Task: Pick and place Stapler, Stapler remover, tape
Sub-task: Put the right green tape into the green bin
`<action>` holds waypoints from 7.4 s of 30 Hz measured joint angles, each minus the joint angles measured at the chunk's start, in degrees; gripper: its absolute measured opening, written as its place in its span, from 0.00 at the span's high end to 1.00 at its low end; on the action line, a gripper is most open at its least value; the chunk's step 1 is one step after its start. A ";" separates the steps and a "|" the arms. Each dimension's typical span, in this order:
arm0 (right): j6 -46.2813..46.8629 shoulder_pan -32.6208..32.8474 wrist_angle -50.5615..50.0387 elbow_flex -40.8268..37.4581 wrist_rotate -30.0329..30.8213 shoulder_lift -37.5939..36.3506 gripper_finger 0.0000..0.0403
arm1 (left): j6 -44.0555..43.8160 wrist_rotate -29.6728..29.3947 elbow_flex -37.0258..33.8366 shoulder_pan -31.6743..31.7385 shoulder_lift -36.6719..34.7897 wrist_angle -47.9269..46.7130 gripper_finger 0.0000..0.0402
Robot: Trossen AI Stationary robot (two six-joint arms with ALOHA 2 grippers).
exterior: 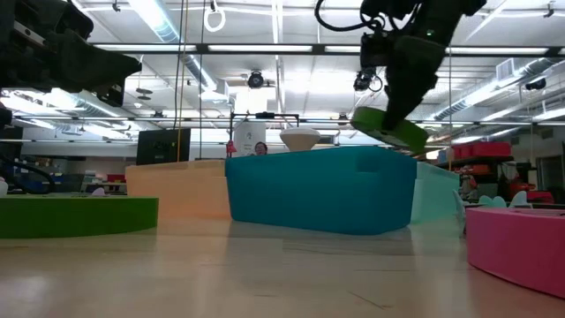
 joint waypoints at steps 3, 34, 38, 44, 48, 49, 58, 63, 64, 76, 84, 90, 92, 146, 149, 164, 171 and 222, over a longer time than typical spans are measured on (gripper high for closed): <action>-0.06 -2.22 1.54 0.00 -1.07 0.00 0.77 | 0.00 0.00 -0.02 -0.02 0.00 0.00 0.92; 0.02 -12.63 21.52 -17.30 -6.28 0.02 0.77 | 0.00 0.02 -0.01 0.00 0.00 -0.02 0.92; 0.00 -13.02 23.12 -18.44 -6.26 0.02 0.77 | 0.01 0.00 -0.01 0.00 0.00 -0.02 0.92; -1.29 -12.99 26.76 -19.71 -6.24 0.02 0.77 | 0.00 0.02 -0.02 0.00 0.00 -0.01 0.92; -1.73 -12.99 28.11 -19.74 -6.22 0.02 0.77 | 0.01 0.02 -0.02 0.00 0.00 -0.02 0.92; -1.73 -12.99 28.23 -19.74 -6.22 0.02 0.77 | 0.00 0.00 -0.02 -0.02 0.00 -0.02 0.92; -1.57 -12.99 28.49 -19.74 -6.21 0.02 0.77 | 0.02 0.02 -0.01 -0.02 0.00 -0.02 0.92; -1.52 -12.99 28.46 -19.74 -6.21 0.02 0.77 | 0.00 0.01 -0.02 0.00 0.00 0.00 0.92; -1.52 -12.99 28.45 -19.74 -6.20 0.02 0.77 | 0.01 0.02 -0.01 -0.02 0.00 -0.01 0.92; -1.51 -12.99 28.41 -19.74 -6.20 0.02 0.77 | 0.00 0.01 0.00 -0.01 0.00 -0.02 0.92; -1.51 -12.99 28.38 -19.74 -6.20 0.02 0.77 | 0.02 0.01 -0.02 0.00 0.00 -0.02 0.92; -1.51 -12.99 28.38 -19.74 -6.20 0.02 0.77 | 0.00 0.02 0.00 -0.02 0.00 0.00 0.92; -1.51 -12.99 28.38 -19.74 -6.20 0.02 0.77 | 0.02 0.01 -0.01 0.00 0.00 -0.01 0.92; -1.27 -12.99 28.38 -19.74 -6.19 0.02 0.75 | 0.02 0.01 -0.02 -0.01 0.00 0.00 0.92; -1.27 -12.98 28.38 -19.74 -6.20 0.02 0.75 | 0.02 0.02 -0.02 -0.02 0.00 -0.01 0.92; -0.75 -12.95 33.63 -19.73 -12.18 0.02 0.76 | 0.02 0.00 0.00 -0.02 0.00 -0.01 0.92; 2.33 -12.91 36.69 -19.71 -13.80 0.02 0.77 | 0.02 0.02 -0.02 -0.01 0.00 -0.02 0.92; 1.12 -12.91 29.89 -19.71 -11.75 0.02 0.77 | 0.02 0.02 -0.01 -0.01 0.00 -0.02 0.92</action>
